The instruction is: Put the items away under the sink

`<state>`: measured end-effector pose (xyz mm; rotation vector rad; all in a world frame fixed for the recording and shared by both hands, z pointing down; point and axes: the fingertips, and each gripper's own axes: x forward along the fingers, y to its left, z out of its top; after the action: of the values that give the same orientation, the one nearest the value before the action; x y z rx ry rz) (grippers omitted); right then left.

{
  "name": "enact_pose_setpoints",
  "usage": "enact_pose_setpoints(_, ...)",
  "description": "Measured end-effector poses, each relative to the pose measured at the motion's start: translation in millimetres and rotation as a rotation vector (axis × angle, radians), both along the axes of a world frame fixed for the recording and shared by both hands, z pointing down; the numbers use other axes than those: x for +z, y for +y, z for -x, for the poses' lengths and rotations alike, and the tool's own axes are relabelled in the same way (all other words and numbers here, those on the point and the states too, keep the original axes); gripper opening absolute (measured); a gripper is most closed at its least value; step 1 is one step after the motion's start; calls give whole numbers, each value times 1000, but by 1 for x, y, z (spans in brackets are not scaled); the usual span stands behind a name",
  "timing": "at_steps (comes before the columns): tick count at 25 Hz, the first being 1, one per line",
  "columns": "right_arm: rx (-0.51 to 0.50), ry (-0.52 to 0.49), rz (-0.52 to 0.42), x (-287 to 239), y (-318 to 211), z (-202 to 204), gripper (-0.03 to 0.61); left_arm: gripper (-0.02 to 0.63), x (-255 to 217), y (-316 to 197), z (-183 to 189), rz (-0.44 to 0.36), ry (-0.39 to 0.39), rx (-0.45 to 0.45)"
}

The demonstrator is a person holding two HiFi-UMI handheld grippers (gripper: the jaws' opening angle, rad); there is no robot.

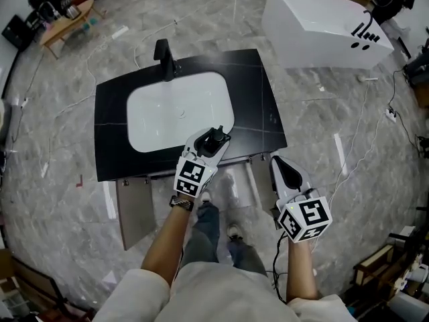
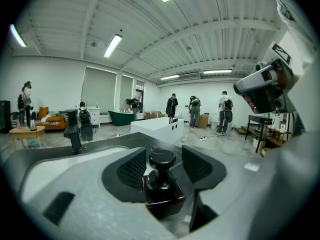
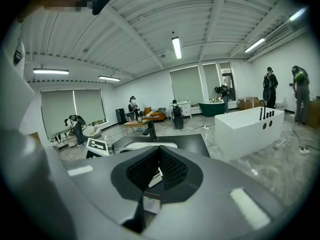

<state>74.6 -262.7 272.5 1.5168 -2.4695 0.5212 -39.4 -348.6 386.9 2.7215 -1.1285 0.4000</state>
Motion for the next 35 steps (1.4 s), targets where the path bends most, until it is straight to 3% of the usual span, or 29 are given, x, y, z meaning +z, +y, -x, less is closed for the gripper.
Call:
enact_pose_setpoints(13,54,-24,56,21,-18,-13,6,226,32,-20,-12,41,0,26)
enact_pose_setpoints(22,77,-31,69,26,-23,-27,6,184,30,-24,-17,14,-15,33)
enact_pose_setpoints(26,74,-32,70,26,-20,-30,6,94,30,-21,-17,-9,-35,37)
enact_pose_setpoints(35,83,-32,75,27,-9,-44,6,91,31,-20,-15,-21,-13,18)
